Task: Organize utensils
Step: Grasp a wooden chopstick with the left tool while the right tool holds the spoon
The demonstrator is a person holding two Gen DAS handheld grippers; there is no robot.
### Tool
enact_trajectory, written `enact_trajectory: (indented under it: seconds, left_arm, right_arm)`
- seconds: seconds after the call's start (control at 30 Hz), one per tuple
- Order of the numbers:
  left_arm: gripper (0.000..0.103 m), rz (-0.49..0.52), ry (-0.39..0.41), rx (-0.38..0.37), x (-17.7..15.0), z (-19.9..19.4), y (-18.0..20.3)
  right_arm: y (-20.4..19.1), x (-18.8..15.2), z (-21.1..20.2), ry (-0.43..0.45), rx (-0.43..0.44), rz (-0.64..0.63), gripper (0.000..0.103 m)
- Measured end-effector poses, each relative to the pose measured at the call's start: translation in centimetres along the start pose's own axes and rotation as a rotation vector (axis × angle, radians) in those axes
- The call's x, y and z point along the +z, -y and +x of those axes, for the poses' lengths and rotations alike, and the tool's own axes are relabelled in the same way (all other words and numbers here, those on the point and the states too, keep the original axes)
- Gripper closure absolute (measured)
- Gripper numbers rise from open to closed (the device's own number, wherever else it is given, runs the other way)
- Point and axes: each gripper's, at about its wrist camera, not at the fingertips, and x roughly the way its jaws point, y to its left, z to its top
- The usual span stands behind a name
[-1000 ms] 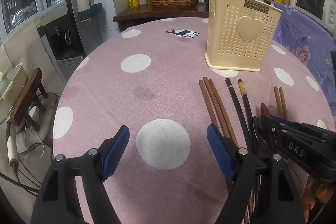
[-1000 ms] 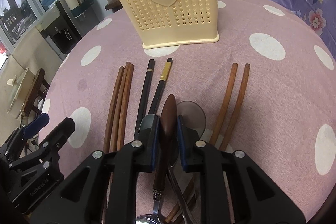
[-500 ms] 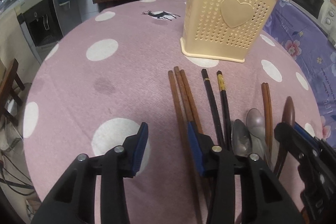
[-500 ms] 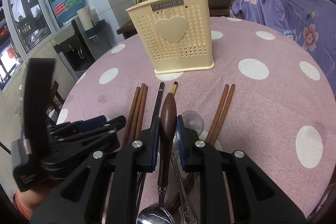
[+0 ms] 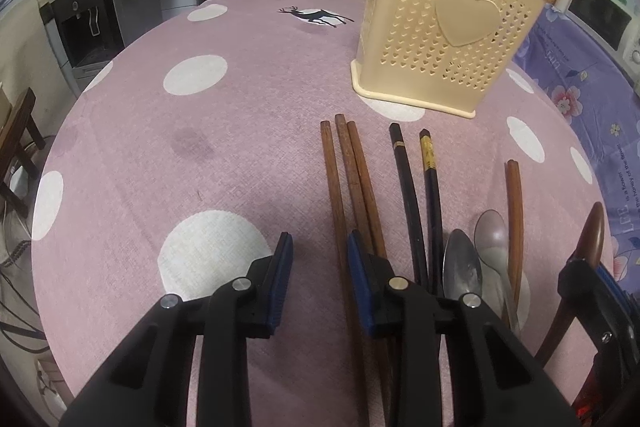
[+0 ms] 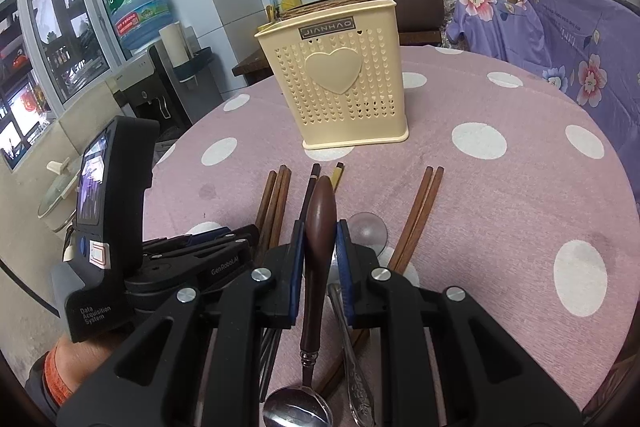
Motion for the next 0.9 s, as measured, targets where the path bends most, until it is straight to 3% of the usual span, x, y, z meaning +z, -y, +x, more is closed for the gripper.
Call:
enact_trajectory:
  seconds: [0.4, 0.63, 0.77, 0.9]
  left_arm:
    - [0.074, 0.103, -0.009, 0.087, 3.2, 2.5, 1.6]
    - [0.075, 0.108, 0.023, 0.074, 3.6, 2.8, 1.3]
    - [0.09, 0.092, 0.045, 0.072, 3.8, 2.9, 1.0]
    - [0.093, 0.073, 0.036, 0.057, 4.1, 3.0, 0.7]
  right_arm:
    - [-0.1, 0.0, 0.1, -0.003, -0.003, -0.003, 0.086]
    - [-0.2, -0.1, 0.5, -0.01, -0.006, -0.006, 0.086]
    - [-0.2, -0.2, 0.7, -0.017, -0.004, -0.006, 0.086]
    - [-0.3, -0.2, 0.7, -0.018, -0.005, -0.009, 0.086]
